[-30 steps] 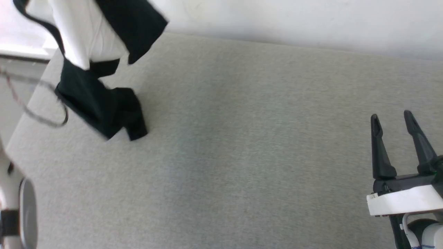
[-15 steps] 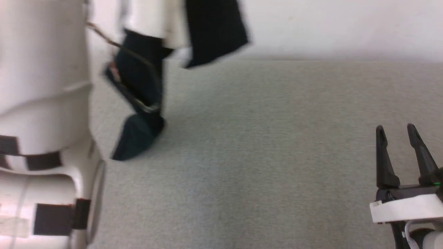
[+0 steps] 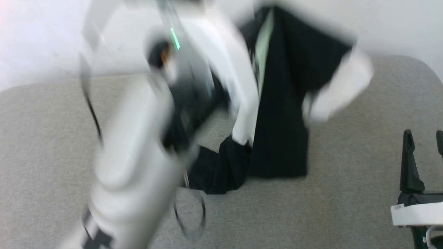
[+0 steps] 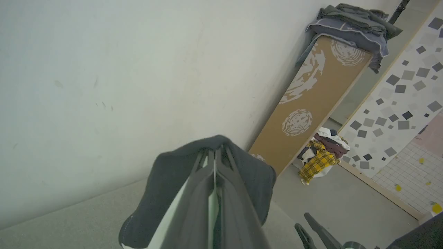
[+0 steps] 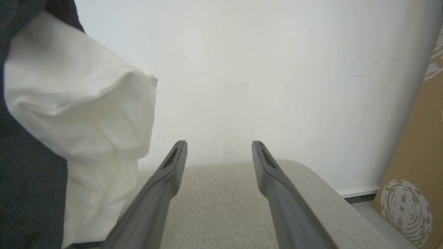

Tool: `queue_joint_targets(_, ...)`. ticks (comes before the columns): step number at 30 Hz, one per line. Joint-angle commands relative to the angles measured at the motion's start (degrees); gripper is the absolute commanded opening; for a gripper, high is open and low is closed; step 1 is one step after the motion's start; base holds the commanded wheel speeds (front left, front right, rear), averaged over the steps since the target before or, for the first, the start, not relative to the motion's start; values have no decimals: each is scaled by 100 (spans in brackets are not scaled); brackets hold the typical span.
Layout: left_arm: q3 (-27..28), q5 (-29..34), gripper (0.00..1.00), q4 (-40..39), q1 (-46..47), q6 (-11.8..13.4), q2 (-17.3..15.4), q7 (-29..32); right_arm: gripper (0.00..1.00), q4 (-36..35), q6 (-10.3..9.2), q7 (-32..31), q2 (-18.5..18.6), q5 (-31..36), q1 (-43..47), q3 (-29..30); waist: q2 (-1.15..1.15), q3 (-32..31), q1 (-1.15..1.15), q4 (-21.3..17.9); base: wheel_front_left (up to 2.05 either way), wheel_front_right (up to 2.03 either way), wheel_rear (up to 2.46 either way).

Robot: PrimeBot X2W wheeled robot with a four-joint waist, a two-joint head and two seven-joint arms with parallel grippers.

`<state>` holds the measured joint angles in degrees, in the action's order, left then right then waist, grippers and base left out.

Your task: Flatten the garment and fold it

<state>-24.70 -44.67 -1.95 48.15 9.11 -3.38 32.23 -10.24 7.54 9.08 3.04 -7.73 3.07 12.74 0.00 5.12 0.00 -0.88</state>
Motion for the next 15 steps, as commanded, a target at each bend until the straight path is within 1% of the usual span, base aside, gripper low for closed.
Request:
queue_joint_targets(1,-41,52,0,-31,-205,12,8,-69,100,-23,-5,-14,-16,-34,65,7,0,22,0,-46,0,0,0)
queue_joint_targets(3,-366,273,0,-74,-834,-49,-131,-239,100,-74,-5,-42,-16,-29,91,15,0,55,0,-72,0,0,0)
queue_joint_targets(6,-632,545,0,51,-1648,-8,-331,-569,100,-154,-5,-91,-16,-19,112,16,0,145,0,-87,0,0,0)
queue_joint_targets(8,-726,613,0,251,-2084,39,-404,-736,100,-197,-5,-113,-16,-14,103,12,0,213,0,-85,0,0,0)
queue_joint_targets(10,-889,785,0,520,-2375,31,-556,-836,100,-232,-5,-132,-16,-10,87,11,0,281,0,-76,0,0,0)
queue_joint_targets(12,-1000,887,0,793,-2574,19,-636,-933,100,-256,-5,-150,-16,-1,55,0,0,337,0,-64,0,0,0)
queue_joint_targets(13,-1066,916,0,908,-2634,-27,-656,-968,100,-262,-5,-157,-16,1,41,-2,0,359,0,-52,0,0,0)
queue_joint_targets(15,-1058,843,0,1076,-2728,-35,-571,-1073,100,-266,-5,-168,-16,2,22,3,0,385,0,-20,0,0,0)
